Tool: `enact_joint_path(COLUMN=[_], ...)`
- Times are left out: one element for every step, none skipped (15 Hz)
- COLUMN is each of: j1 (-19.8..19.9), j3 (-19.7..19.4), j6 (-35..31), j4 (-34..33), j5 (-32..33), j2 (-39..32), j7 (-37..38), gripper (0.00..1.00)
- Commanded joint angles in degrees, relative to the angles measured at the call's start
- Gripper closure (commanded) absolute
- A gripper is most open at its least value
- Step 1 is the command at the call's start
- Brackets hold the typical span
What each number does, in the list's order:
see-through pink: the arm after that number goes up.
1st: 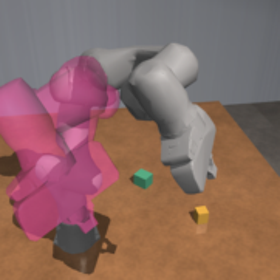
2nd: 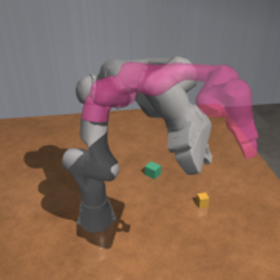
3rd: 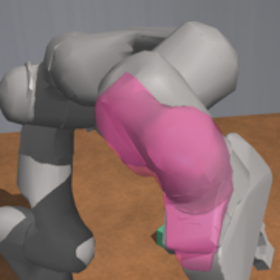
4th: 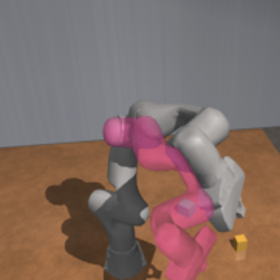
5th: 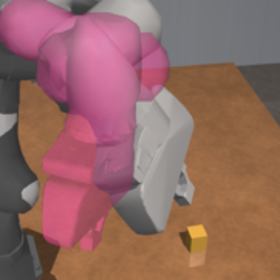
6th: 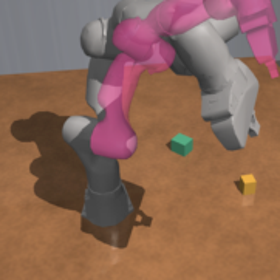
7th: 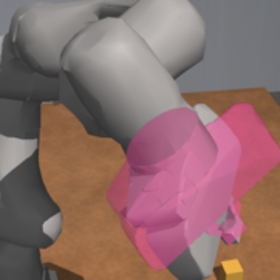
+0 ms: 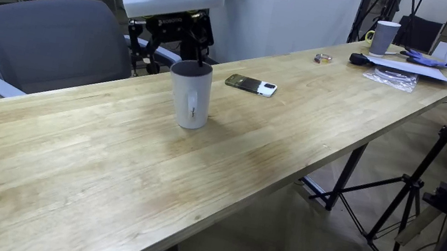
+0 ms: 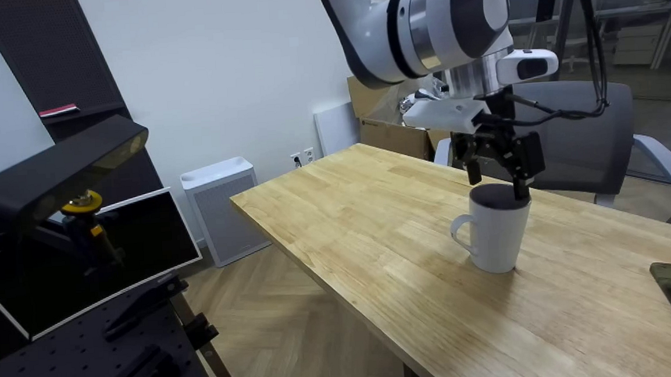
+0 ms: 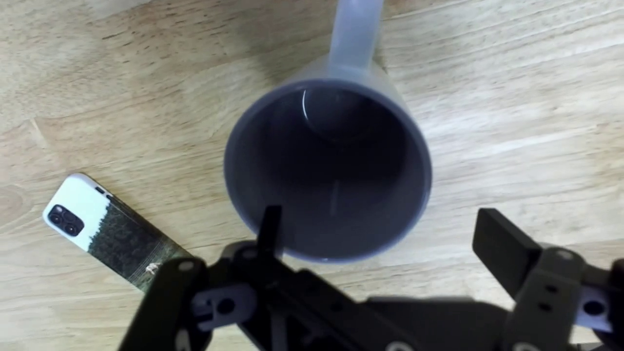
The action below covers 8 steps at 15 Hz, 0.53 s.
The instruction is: Move the white mug cup from the right to the left
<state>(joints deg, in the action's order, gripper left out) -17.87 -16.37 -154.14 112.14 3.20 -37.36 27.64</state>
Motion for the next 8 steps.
enact_joint_path(j1=[-0.9, -0.8, -0.7, -0.6, -0.6, -0.3, -0.1, 1.4], j3=[-1.3, -1.3, -1.3, -1.3, -1.3, -1.1, -1.1, 0.6], j6=[2.3, 2.5, 2.8, 3.0, 3.2, 3.8, 4.9, 3.0], j4=[0.2, 0.2, 0.3, 0.4, 0.6, 0.7, 0.9, -0.2], j5=[2.2, 2.3, 2.4, 2.6, 2.9, 3.2, 3.8, 3.2], j2=[3.0, 3.6, 4.3, 4.8, 5.5, 6.1, 6.7, 4.6], j7=[4.0, 4.1, 4.2, 4.4, 4.6, 4.5, 4.3, 2.7], gripper=[0.0, 0.0, 0.0, 0.0, 0.0, 0.0, 0.0, 0.0])
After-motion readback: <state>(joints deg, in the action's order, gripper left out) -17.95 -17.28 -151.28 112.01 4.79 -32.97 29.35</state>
